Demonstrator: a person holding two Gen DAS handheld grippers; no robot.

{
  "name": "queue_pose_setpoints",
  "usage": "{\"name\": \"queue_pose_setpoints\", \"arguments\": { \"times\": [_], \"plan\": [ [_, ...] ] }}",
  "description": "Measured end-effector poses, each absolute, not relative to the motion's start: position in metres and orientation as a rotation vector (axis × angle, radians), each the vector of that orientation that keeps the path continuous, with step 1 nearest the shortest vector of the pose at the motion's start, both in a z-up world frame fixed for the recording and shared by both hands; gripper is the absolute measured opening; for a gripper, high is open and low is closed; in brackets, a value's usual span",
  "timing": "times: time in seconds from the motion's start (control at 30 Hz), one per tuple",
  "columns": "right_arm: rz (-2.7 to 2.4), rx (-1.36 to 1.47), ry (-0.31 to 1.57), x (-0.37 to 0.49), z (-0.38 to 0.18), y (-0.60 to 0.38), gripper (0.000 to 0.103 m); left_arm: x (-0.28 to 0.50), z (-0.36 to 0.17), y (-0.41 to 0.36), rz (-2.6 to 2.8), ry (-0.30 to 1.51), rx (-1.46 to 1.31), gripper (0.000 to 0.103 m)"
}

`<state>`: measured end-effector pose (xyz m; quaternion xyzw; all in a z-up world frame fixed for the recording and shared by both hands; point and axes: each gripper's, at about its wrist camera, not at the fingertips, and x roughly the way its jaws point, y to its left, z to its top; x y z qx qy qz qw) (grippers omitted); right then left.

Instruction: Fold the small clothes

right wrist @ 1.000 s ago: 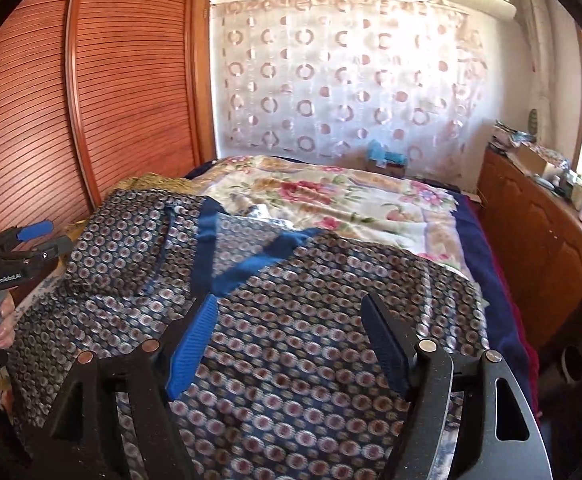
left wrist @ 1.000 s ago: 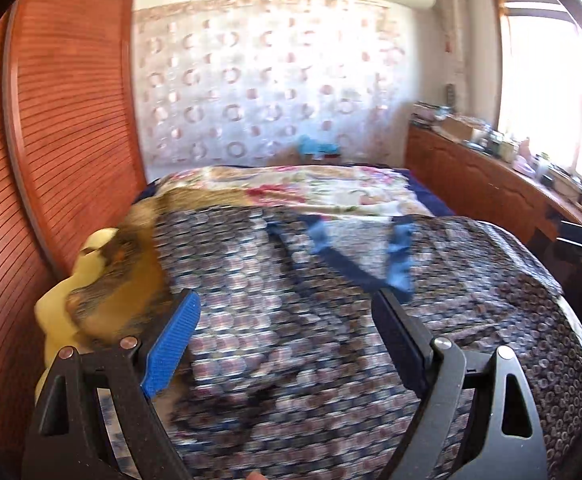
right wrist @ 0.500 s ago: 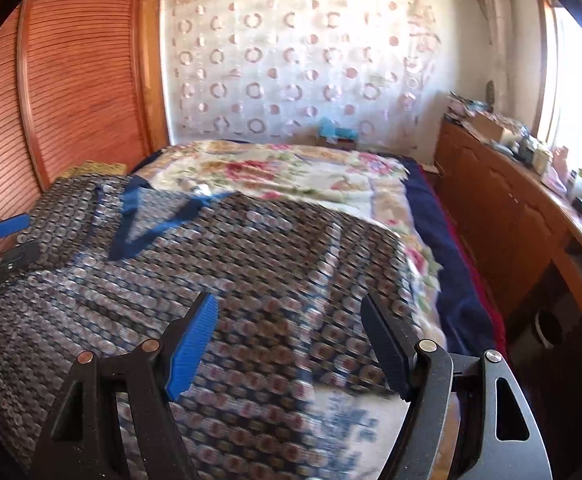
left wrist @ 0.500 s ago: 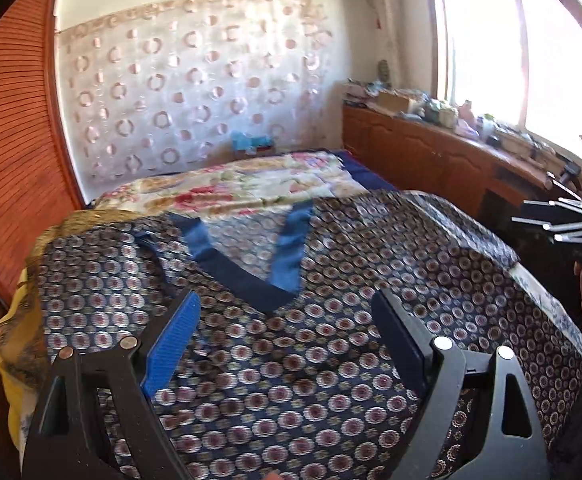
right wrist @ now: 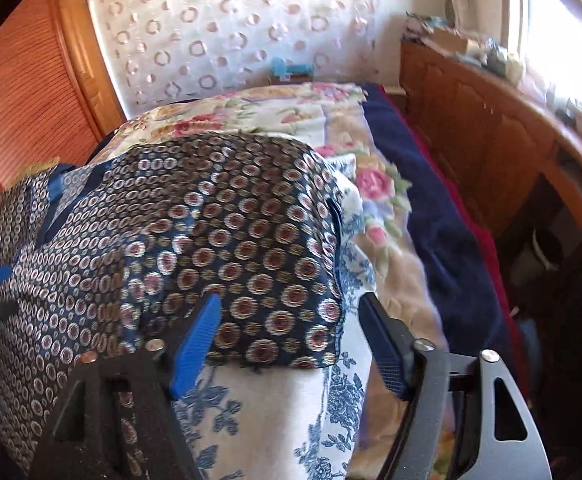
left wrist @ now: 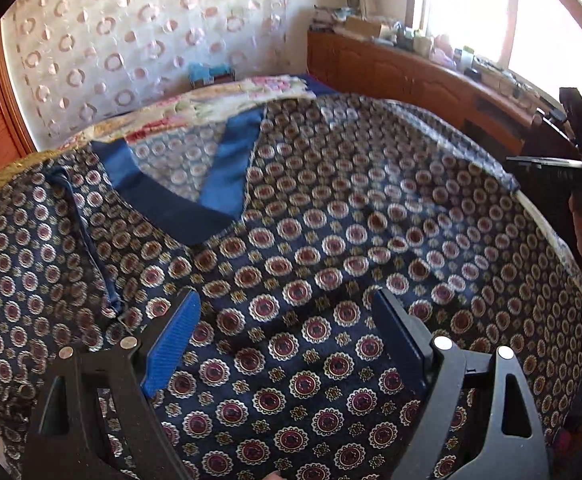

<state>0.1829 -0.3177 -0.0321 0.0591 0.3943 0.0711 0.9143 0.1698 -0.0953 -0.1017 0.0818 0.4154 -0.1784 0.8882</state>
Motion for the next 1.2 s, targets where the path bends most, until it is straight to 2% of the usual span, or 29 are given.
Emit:
{"name": "queue_pose_setpoints", "arguments": {
  "times": [0.13, 0.3, 0.43, 0.53, 0.97, 1.2],
  "plan": [
    [0.164, 0.156, 0.859, 0.194, -0.033, -0.321, 0.052, 0.172, -0.112, -0.102, -0.366, 0.908, 0.193, 0.088],
    [0.204, 0.21, 0.881, 0.201, -0.031, -0.323, 0.038, 0.176, -0.115, -0.102, -0.377, 0.922, 0.182, 0.091],
    [0.209, 0.179, 0.876, 0.203, -0.027, -0.324, 0.011, 0.18, -0.115, -0.103, -0.375, 0.928, 0.183, 0.094],
    [0.184, 0.127, 0.863, 0.193, -0.023, -0.324, 0.006, 0.18, -0.116, -0.104, -0.37, 0.932, 0.179, 0.099],
    [0.264, -0.046, 0.627, 0.169, 0.043, -0.246, 0.005, 0.18, -0.113, -0.098, -0.373, 0.914, 0.153, 0.098],
    [0.424, -0.121, 0.61, 0.16, 0.046, -0.193, 0.006, 0.166, -0.078, -0.075, -0.28, 0.703, 0.138, 0.097]
  ]
}}
